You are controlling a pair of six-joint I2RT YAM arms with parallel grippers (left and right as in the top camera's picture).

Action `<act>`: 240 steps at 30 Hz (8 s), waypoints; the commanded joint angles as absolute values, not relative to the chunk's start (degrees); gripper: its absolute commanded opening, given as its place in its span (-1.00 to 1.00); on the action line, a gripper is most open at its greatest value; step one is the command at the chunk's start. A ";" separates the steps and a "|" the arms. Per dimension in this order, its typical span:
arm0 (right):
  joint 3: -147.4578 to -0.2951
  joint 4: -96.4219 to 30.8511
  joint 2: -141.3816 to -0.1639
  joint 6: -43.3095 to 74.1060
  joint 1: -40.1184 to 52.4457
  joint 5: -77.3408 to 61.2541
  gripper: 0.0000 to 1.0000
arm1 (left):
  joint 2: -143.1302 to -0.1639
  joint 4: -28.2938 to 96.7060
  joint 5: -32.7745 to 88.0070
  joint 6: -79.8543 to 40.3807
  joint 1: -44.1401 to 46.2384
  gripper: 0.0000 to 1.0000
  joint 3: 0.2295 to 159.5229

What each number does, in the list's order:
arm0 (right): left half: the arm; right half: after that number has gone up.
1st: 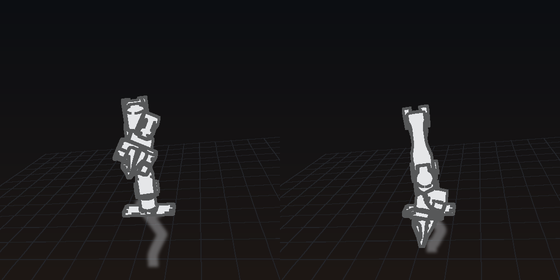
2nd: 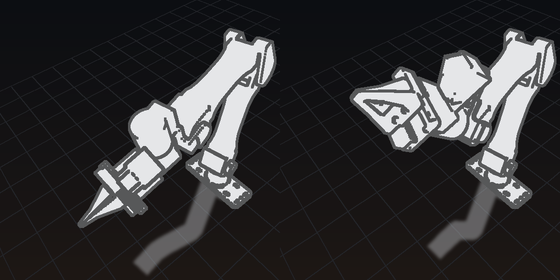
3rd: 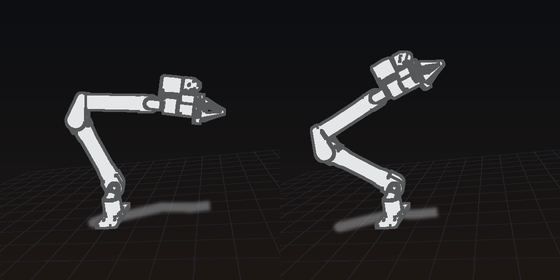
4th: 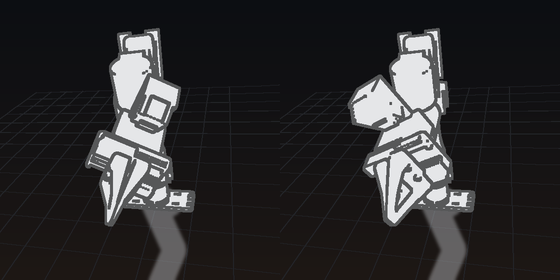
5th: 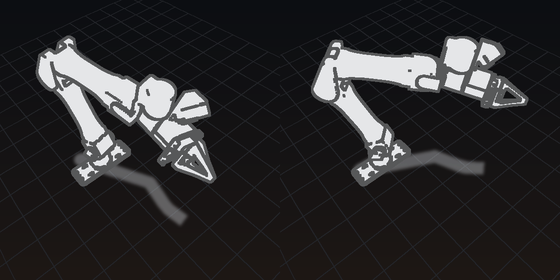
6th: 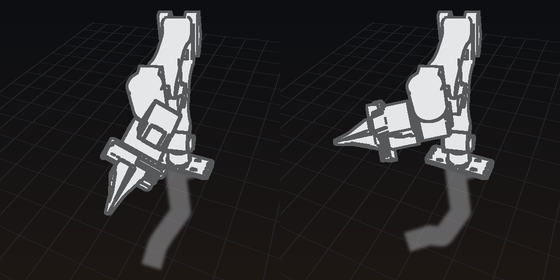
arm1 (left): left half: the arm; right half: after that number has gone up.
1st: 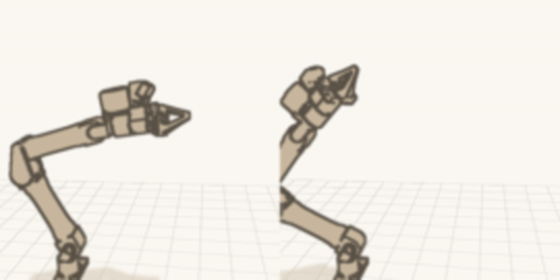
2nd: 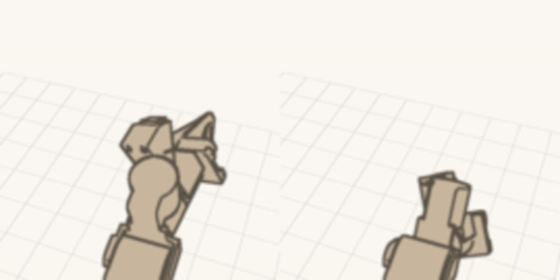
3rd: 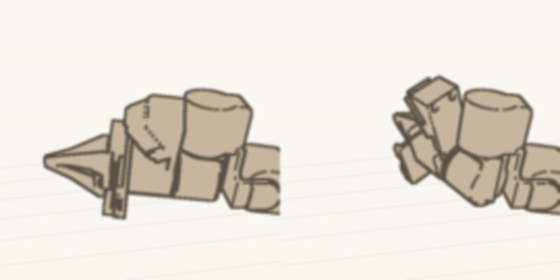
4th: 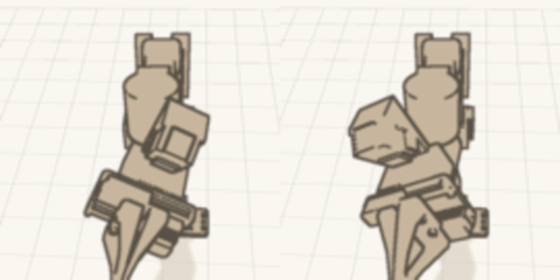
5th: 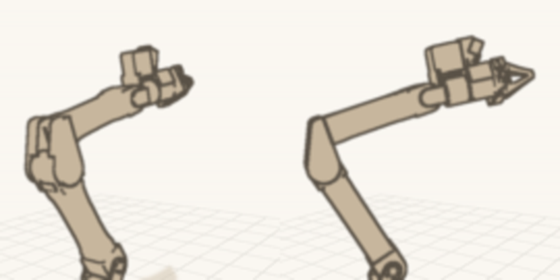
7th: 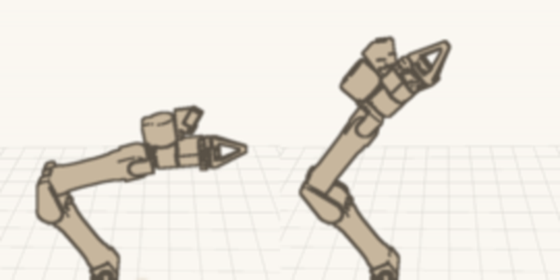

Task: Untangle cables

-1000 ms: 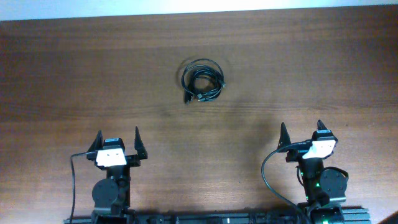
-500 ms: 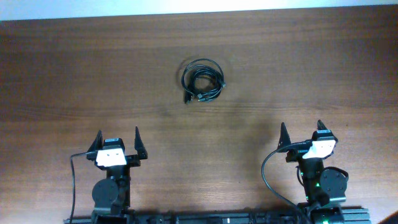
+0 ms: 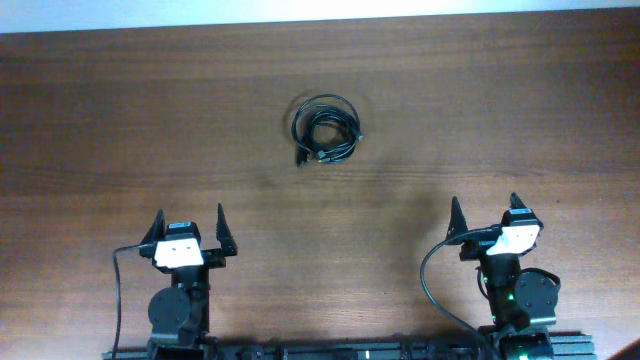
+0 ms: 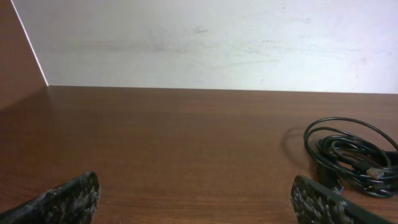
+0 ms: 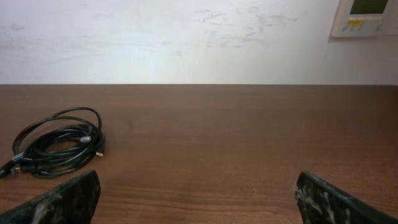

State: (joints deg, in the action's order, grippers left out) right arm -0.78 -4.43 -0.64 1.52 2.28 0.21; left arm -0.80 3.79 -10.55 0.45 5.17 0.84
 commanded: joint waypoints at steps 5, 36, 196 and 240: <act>-0.32 -4.60 -0.36 1.72 2.55 0.69 0.95 | -0.38 3.84 -10.11 1.34 4.82 0.97 0.51; -0.32 -4.58 -0.36 1.72 2.55 0.69 0.95 | -0.40 3.86 -10.11 1.34 4.82 0.97 0.51; -0.32 -4.60 -0.36 1.72 2.55 0.69 0.95 | -134.23 73.45 88.33 -24.58 4.43 -1.00 142.67; -0.32 -4.58 -0.36 1.72 2.57 0.69 0.96 | -134.39 72.53 4.40 -15.31 7.55 -1.00 155.59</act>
State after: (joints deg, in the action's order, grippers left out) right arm -0.73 -4.34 -0.69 1.52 2.31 0.21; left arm -134.61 67.77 23.18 -21.80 5.02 155.24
